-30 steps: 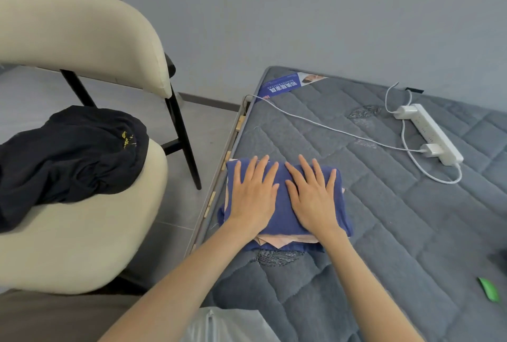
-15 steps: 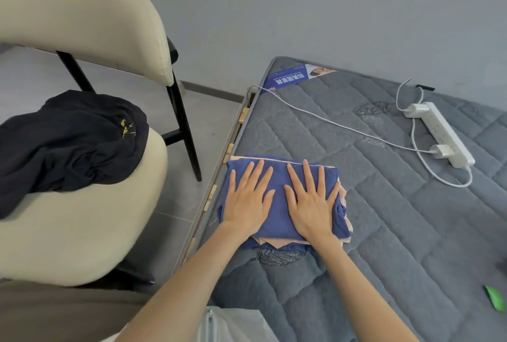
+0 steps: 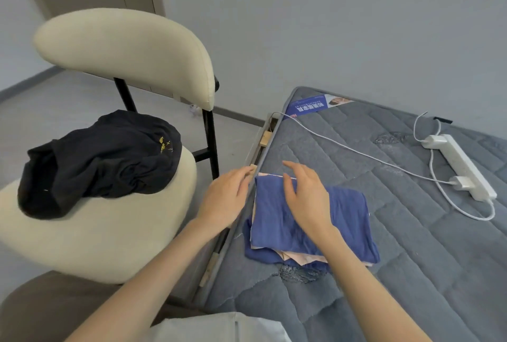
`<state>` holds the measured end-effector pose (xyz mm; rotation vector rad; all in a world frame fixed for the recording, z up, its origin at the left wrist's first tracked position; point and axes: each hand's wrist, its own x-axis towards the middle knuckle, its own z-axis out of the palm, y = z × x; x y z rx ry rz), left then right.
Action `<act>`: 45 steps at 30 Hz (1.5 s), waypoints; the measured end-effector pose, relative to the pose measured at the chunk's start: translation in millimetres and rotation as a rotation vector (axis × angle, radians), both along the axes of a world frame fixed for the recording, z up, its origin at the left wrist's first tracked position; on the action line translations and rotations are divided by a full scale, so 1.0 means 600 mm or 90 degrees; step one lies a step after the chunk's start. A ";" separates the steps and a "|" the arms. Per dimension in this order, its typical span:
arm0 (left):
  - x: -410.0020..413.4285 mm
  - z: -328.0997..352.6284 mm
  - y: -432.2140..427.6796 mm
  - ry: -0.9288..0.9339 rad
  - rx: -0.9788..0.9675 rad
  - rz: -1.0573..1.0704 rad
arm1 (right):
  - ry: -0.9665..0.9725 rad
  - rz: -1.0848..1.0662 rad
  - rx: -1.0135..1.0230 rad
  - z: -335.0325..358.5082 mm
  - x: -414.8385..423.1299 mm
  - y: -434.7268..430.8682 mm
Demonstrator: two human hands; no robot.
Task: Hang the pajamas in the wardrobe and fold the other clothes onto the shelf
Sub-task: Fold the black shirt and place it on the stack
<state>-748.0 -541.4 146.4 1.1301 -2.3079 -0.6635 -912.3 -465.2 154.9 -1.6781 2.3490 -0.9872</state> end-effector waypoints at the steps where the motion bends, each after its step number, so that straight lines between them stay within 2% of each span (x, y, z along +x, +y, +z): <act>1: 0.024 0.004 -0.009 0.010 0.010 0.028 | -0.007 0.023 0.000 0.005 0.020 -0.012; 7: 0.190 0.011 -0.051 0.055 0.046 0.208 | 0.021 0.190 0.022 0.008 0.147 -0.094; 16: 0.422 -0.032 -0.080 0.077 0.175 0.453 | 0.056 0.401 0.126 -0.040 0.338 -0.251; 20: 0.476 -0.054 -0.093 0.075 0.215 0.510 | 0.204 0.422 0.301 -0.071 0.388 -0.321; 23: 0.492 -0.063 -0.100 0.082 0.204 0.518 | 0.245 0.397 0.444 -0.098 0.394 -0.351; 25: 0.495 -0.069 -0.105 0.085 0.190 0.510 | 0.309 0.393 0.438 -0.116 0.388 -0.356; 27: 0.494 -0.074 -0.110 0.083 0.189 0.493 | 0.386 0.395 0.369 -0.130 0.376 -0.358; 29: 0.488 -0.078 -0.115 0.084 0.192 0.466 | 0.397 0.409 0.318 -0.140 0.364 -0.359; 31: 0.477 -0.080 -0.119 0.092 0.200 0.434 | 0.337 0.439 0.306 -0.143 0.355 -0.359; 34: 0.460 -0.080 -0.117 0.094 0.208 0.398 | 0.158 0.500 0.286 -0.123 0.352 -0.355; 39: 0.439 -0.066 -0.105 0.111 0.212 0.347 | -0.024 0.586 0.171 -0.036 0.363 -0.346; 45: 0.431 0.001 -0.104 0.200 0.071 0.378 | -0.277 0.642 0.147 0.123 0.392 -0.334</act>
